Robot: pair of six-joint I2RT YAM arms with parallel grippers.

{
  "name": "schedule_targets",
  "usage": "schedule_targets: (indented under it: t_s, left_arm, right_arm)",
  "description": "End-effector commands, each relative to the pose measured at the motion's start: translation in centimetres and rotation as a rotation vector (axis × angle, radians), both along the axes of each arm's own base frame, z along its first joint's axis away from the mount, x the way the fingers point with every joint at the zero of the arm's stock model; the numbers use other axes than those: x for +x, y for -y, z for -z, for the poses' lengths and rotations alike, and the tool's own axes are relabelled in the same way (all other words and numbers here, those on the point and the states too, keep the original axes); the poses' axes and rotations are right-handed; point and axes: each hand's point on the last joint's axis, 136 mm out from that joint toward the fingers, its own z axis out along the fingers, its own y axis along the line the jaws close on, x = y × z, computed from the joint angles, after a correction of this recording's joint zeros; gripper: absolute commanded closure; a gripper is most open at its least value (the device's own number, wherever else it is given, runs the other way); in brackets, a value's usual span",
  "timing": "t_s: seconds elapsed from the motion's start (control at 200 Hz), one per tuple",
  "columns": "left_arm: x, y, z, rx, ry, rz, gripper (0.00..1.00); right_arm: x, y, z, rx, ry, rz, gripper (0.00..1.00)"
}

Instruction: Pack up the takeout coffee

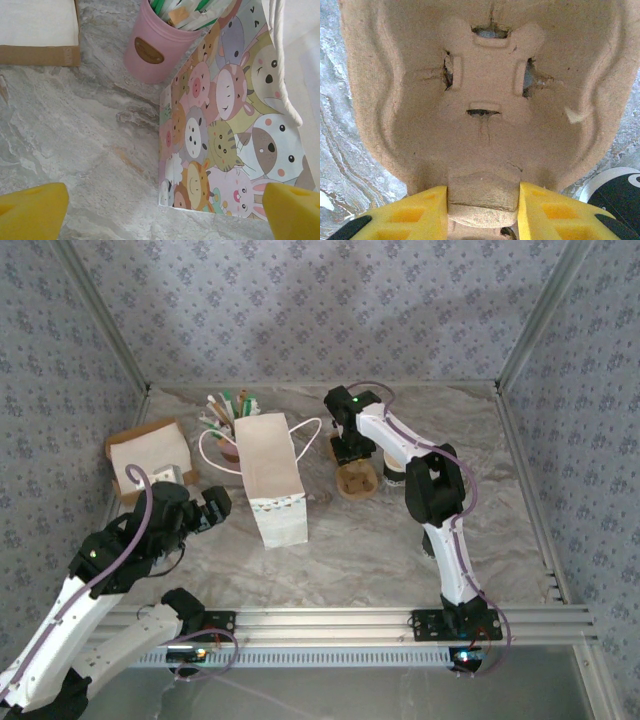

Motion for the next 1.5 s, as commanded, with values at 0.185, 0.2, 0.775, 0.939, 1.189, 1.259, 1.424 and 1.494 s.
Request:
schedule_targets:
  t_s: [0.185, 0.2, 0.775, 0.939, 1.189, 1.259, 1.424, 1.494]
  left_arm:
    - [0.3, 0.2, 0.1, 0.008, 0.008, 0.005, 0.01]
    - [0.4, 0.2, 0.2, 0.007, 0.007, 0.006, 0.01]
    - [0.6, 0.7, 0.7, -0.002, 0.000, 0.012, 0.01]
    - [0.6, 1.1, 1.0, -0.015, -0.009, 0.027, 0.01]
    - [0.2, 2.2, 0.7, -0.081, 0.014, 0.083, 0.16]
    - [-0.4, 2.3, 0.7, -0.104, 0.018, 0.103, 0.24]
    - [-2.2, 2.8, 1.1, -0.177, 0.001, 0.162, 0.39]
    - [-3.1, 2.6, 2.0, -0.196, -0.030, 0.163, 0.41]
  right_arm:
    - [-0.5, 0.4, -3.2, 0.039, 0.024, 0.025, 0.60]
    - [-0.5, 0.4, -3.3, 0.041, 0.023, 0.025, 0.60]
    - [-2.9, -0.3, -3.3, 0.141, -0.029, 0.040, 0.58]
    - [-4.0, 0.1, -3.5, 0.138, -0.026, 0.031, 0.59]
    - [-7.1, 1.1, -4.7, 0.141, -0.013, 0.029, 0.58]
    - [-8.2, 1.2, -4.9, 0.143, -0.011, 0.029, 0.58]
    - [-10.8, 1.5, -4.8, 0.134, -0.006, 0.027, 0.58]
    - [-11.7, 1.8, -4.4, 0.128, -0.014, 0.029, 0.58]
